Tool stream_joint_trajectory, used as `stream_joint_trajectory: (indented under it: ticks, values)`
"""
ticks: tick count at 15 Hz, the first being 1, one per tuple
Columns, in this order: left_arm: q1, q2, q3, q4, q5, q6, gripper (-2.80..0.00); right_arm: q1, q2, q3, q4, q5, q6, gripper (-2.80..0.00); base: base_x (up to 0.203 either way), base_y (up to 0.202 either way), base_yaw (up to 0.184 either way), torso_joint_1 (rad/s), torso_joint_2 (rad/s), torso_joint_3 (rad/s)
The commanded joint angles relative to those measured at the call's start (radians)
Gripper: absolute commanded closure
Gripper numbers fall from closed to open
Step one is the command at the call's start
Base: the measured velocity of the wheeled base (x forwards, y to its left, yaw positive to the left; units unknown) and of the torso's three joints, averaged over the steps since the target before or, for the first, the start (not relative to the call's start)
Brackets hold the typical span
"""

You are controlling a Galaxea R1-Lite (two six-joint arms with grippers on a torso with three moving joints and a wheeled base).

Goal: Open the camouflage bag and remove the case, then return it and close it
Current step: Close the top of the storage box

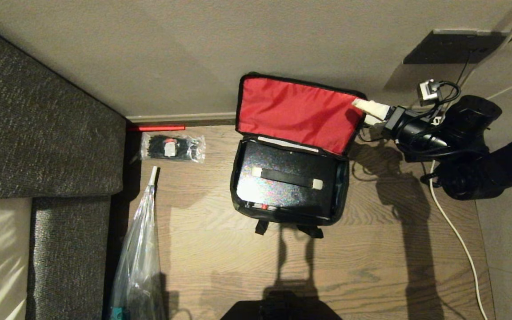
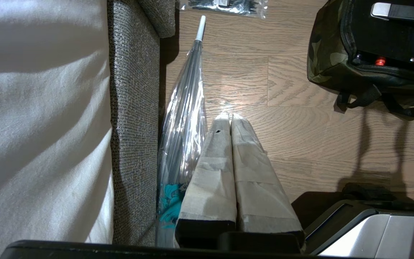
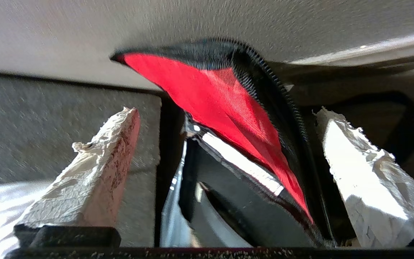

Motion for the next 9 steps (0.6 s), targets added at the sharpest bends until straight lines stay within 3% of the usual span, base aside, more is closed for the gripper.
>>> stream_joint_trajectory:
  ticks: [1, 3, 9]
  values:
    - [0.0, -0.002, 0.003, 0.0, 0.0, 0.0, 0.0, 0.005, 0.044, -0.024, -0.008, 0.004, -0.058, -2.8, 0.0, 0.0, 0.0, 0.0, 0.0, 0.0]
    - [0.0, -0.002, 0.003, 0.0, 0.0, 0.0, 0.0, 0.005, 0.051, -0.015, -0.009, 0.002, -0.099, -2.8, 0.0, 0.0, 0.0, 0.0, 0.0, 0.0]
    - [0.0, -0.002, 0.003, 0.0, 0.0, -0.002, 0.0, 0.004, 0.042, -0.009, -0.011, 0.002, -0.096, -2.8, 0.0, 0.0, 0.0, 0.0, 0.0, 0.0]
